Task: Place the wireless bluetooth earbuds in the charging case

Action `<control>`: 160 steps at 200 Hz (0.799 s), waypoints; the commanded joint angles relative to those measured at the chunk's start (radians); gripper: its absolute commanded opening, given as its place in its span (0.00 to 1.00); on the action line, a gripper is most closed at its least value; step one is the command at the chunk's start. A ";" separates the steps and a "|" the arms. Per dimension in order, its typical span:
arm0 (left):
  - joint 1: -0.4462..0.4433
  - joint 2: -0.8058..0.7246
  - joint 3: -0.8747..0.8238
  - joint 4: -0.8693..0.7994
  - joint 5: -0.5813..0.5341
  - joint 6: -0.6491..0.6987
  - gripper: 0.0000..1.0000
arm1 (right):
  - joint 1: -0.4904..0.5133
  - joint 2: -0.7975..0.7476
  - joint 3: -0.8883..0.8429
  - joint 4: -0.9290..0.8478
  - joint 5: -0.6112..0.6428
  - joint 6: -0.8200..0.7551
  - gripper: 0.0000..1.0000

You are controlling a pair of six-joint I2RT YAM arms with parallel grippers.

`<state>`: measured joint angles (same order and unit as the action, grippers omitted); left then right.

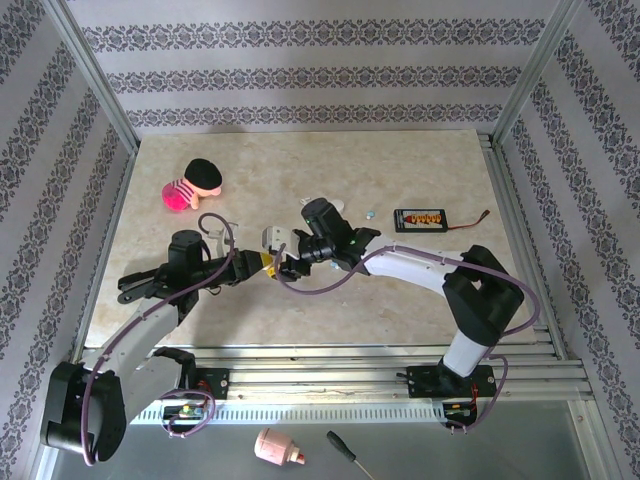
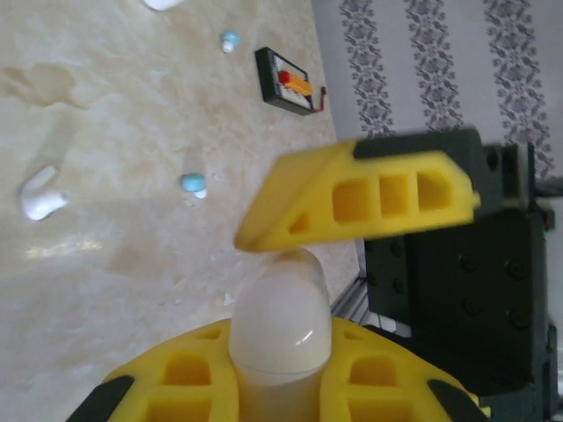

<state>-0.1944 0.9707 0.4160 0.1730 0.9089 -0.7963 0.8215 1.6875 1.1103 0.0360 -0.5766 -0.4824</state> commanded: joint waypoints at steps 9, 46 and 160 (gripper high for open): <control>-0.041 -0.060 -0.020 0.176 0.000 0.136 0.07 | -0.057 -0.107 -0.041 0.013 -0.167 0.062 0.72; -0.062 -0.113 -0.056 0.371 -0.055 0.289 0.10 | -0.121 -0.210 -0.078 -0.019 -0.348 0.160 0.70; -0.150 -0.043 -0.114 0.905 0.054 0.405 0.10 | -0.160 -0.222 -0.025 0.044 -0.457 0.514 0.48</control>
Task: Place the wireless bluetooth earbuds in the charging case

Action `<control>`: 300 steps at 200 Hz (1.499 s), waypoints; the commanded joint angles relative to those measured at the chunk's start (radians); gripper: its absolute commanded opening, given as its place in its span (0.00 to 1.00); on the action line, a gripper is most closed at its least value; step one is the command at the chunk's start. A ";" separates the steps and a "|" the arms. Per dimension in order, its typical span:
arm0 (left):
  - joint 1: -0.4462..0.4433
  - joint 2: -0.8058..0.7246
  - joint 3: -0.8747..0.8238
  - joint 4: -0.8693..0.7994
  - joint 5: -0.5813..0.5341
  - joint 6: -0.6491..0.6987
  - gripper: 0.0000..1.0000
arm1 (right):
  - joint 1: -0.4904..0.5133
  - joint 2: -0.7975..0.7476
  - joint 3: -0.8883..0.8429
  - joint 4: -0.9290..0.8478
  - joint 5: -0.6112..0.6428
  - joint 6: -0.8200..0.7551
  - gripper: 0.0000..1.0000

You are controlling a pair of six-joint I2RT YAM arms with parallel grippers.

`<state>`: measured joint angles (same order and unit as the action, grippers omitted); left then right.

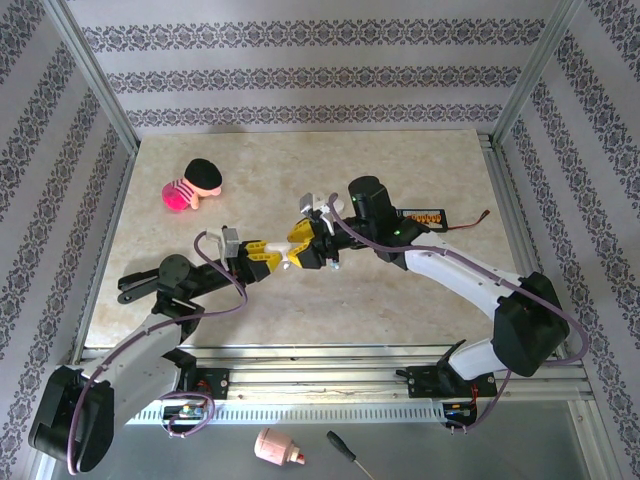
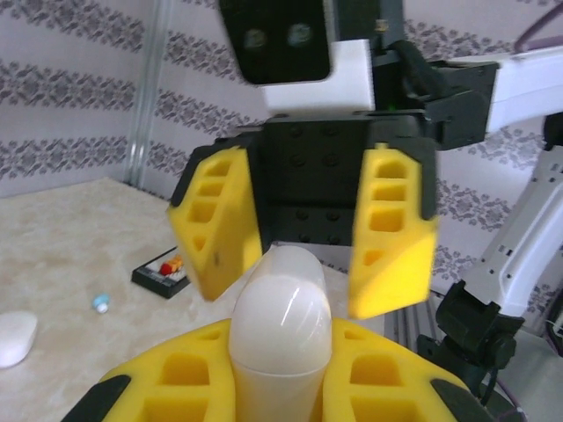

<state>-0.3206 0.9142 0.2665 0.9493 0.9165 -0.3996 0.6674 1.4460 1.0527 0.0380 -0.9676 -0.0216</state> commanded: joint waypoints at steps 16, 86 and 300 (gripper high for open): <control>-0.033 0.023 0.036 0.134 0.053 0.007 0.10 | -0.006 0.030 0.039 0.050 -0.091 0.056 0.42; -0.044 0.021 0.026 0.126 0.027 0.007 0.24 | -0.011 0.000 0.006 0.055 -0.074 -0.032 0.13; -0.122 -0.065 0.177 -0.535 0.034 0.298 0.30 | 0.044 -0.067 0.059 -0.204 0.050 -0.208 0.07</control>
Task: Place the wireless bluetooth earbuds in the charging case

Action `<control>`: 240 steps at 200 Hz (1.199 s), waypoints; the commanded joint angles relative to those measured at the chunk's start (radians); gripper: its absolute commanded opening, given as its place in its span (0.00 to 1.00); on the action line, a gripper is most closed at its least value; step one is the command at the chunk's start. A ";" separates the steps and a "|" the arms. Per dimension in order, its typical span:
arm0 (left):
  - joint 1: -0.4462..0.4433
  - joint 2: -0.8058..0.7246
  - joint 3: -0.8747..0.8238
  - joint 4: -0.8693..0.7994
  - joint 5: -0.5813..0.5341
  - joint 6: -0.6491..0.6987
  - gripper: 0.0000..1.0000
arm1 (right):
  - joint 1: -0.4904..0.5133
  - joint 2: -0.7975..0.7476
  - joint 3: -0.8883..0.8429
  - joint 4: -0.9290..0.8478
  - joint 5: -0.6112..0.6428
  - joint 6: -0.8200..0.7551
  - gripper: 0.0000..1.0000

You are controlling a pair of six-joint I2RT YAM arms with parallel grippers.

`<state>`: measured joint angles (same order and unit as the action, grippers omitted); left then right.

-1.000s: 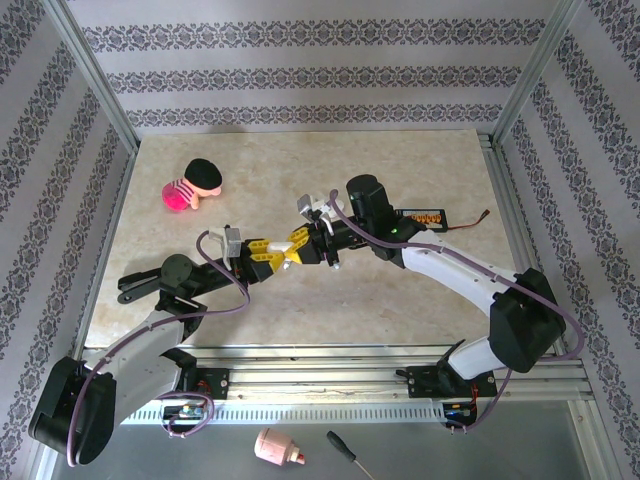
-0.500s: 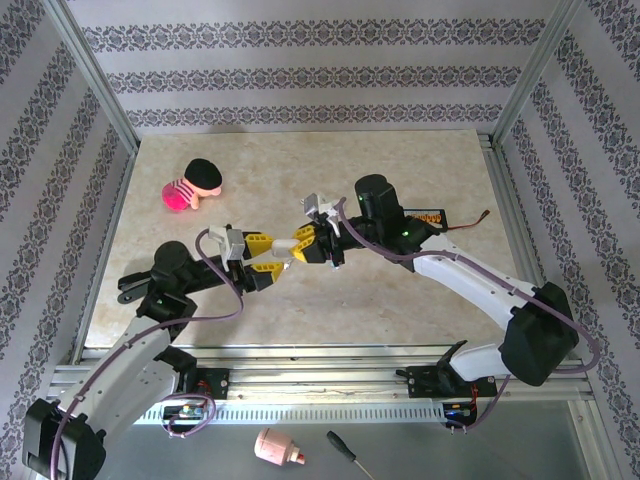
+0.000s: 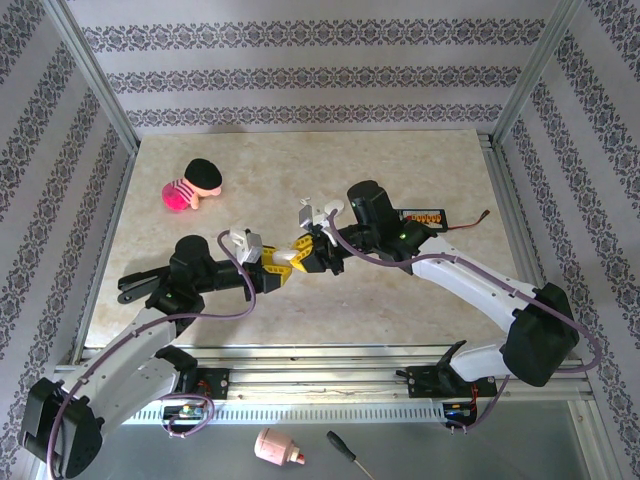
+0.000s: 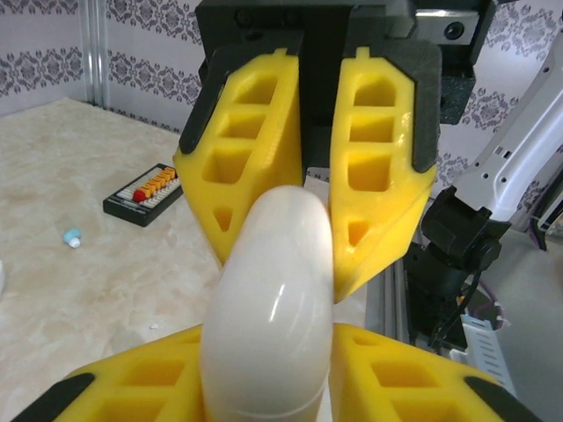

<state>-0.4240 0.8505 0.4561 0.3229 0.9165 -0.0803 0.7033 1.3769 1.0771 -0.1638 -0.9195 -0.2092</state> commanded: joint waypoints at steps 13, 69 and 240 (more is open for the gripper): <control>-0.018 -0.002 -0.017 0.093 0.034 -0.018 0.26 | 0.008 0.002 0.037 0.000 0.000 -0.014 0.07; -0.020 0.005 -0.016 0.106 0.043 -0.005 0.08 | 0.007 0.005 0.035 -0.002 0.005 -0.013 0.12; -0.020 0.056 -0.091 0.253 0.019 0.085 0.06 | -0.059 -0.042 0.024 0.088 0.097 0.132 0.80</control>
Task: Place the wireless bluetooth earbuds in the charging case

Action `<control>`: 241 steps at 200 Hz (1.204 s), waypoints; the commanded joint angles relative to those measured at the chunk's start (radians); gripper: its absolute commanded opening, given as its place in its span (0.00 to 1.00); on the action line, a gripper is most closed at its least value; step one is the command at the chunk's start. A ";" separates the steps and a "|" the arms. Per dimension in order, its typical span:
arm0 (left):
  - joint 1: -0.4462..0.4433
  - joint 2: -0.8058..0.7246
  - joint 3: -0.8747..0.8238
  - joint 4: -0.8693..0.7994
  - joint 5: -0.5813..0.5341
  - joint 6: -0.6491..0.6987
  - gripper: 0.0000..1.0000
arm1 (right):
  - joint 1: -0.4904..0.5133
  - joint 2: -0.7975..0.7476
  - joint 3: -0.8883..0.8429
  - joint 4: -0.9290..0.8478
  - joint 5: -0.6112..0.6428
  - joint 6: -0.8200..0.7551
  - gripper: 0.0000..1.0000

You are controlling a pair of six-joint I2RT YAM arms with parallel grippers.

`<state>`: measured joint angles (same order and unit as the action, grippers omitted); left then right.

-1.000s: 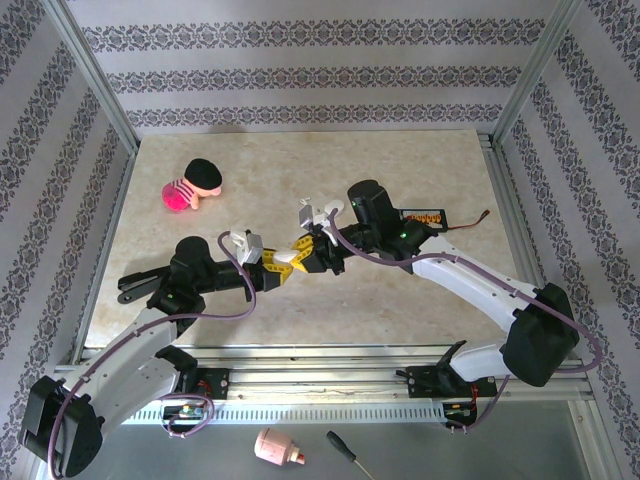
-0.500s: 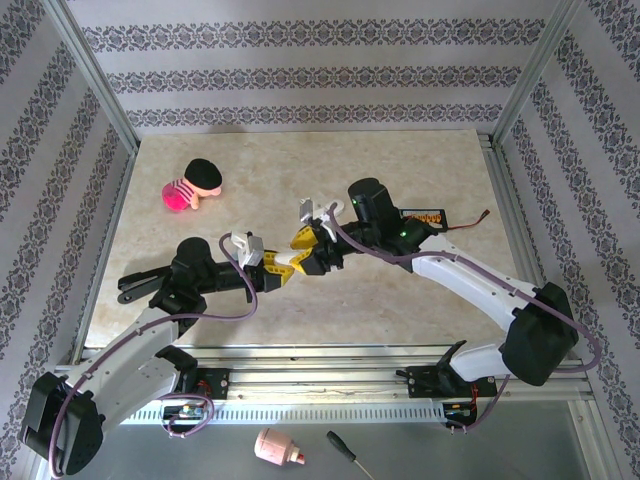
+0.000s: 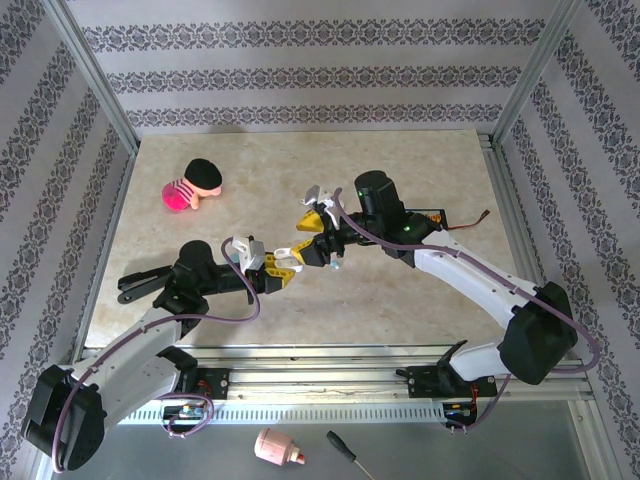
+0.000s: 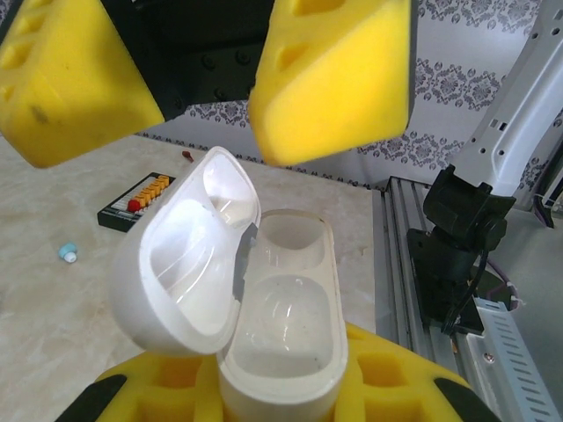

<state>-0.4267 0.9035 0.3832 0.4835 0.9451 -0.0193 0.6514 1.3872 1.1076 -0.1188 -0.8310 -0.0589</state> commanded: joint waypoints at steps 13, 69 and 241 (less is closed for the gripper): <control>-0.017 0.004 -0.029 0.103 -0.046 0.033 0.06 | -0.013 -0.070 -0.021 0.070 0.036 -0.006 0.91; -0.017 -0.003 -0.100 0.218 -0.179 0.046 0.07 | -0.143 -0.023 -0.044 0.123 0.288 0.146 0.98; -0.011 -0.104 -0.180 0.137 -0.433 0.001 0.07 | -0.075 0.889 0.851 -0.473 0.762 0.187 0.78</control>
<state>-0.4309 0.8066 0.2020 0.6174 0.5148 -0.0257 0.5613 2.1937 1.8446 -0.4858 -0.1146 0.1036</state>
